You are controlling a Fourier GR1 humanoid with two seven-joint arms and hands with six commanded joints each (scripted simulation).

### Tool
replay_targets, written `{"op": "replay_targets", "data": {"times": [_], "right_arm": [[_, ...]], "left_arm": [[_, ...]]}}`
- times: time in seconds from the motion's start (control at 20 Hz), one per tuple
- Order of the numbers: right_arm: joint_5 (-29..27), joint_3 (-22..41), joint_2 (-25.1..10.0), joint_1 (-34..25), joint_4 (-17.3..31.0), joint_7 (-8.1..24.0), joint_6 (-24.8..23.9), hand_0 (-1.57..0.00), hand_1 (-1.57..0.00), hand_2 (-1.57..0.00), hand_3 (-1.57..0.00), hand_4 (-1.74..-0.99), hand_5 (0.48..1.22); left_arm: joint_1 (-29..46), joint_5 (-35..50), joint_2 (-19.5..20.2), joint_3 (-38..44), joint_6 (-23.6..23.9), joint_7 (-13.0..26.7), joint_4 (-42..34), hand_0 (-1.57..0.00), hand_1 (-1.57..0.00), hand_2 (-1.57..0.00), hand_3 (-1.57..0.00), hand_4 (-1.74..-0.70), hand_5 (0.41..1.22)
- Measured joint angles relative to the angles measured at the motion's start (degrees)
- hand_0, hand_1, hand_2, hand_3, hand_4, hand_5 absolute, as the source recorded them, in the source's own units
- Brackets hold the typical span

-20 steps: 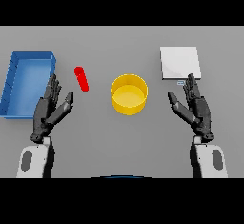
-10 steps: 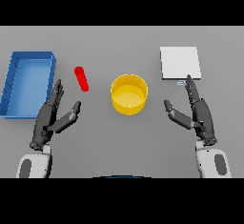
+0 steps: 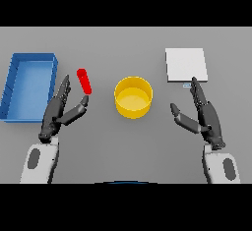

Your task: Pick up the red beaker and tilt it to pour out 1 green nut into yellow bowl. Pick up the yellow bowl and place it on the metallic measuring scale.

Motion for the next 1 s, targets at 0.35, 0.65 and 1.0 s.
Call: {"op": "replay_targets", "data": {"times": [0.35,0.65,1.0], "right_arm": [[0.1,-0.6,-0.7,-0.2,0.6,-0.9,0.2,0.00,0.00,0.00,0.00,-1.298,0.628],[1.1,-0.6,-0.7,-0.2,0.0,0.0,-0.9,0.00,0.00,0.00,0.00,-1.300,0.638],[0.7,-0.6,-0.1,-0.5,0.5,0.7,-1.0,0.00,0.00,0.00,0.00,-1.301,0.647]], "left_arm": [[-12.4,-0.1,-0.1,4.0,1.8,-3.2,14.9,0.00,0.00,0.00,0.00,-1.23,0.636],[-19.1,-2.4,-0.6,4.7,4.2,-6.2,23.7,0.00,0.00,0.00,0.00,-1.23,0.647],[-25.0,-1.6,-1.6,7.6,5.5,-11.9,33.5,0.00,-0.01,-0.05,-0.03,-1.35,0.726]]}}
